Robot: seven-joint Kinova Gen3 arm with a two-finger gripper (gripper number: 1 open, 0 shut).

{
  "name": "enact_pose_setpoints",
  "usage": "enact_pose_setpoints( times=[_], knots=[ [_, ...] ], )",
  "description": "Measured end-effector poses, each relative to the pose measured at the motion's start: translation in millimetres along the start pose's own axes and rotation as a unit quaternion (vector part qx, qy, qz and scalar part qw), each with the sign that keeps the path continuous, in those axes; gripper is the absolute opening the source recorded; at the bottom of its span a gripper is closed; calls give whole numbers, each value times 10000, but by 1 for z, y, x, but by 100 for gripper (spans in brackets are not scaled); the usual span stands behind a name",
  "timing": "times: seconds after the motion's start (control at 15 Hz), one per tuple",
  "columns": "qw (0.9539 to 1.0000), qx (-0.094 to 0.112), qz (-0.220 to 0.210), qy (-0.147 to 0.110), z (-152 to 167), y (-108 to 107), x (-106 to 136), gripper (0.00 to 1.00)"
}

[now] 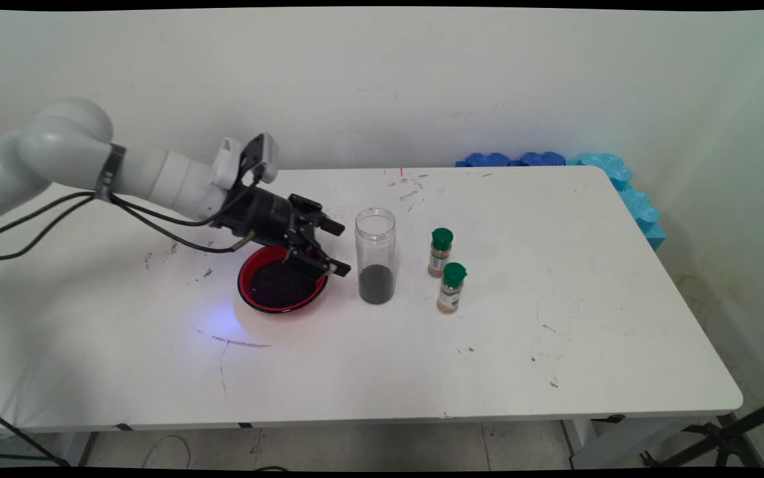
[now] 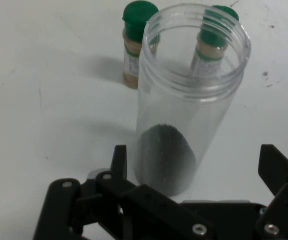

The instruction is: Pick up the black seasoning powder from the table, then pour the black seasoning powder in the red bowl

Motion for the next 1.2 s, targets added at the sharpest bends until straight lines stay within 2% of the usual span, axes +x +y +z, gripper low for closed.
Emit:
enact_pose_setpoints(
  times=[0.93,1.0,1.2],
  knots=[
    [9998,-117,-60,133,40,-11,10,100],
    [9999,-102,-62,124,41,-12,10,0],
    [9999,-61,-79,105,40,-14,10,0]
  ],
)
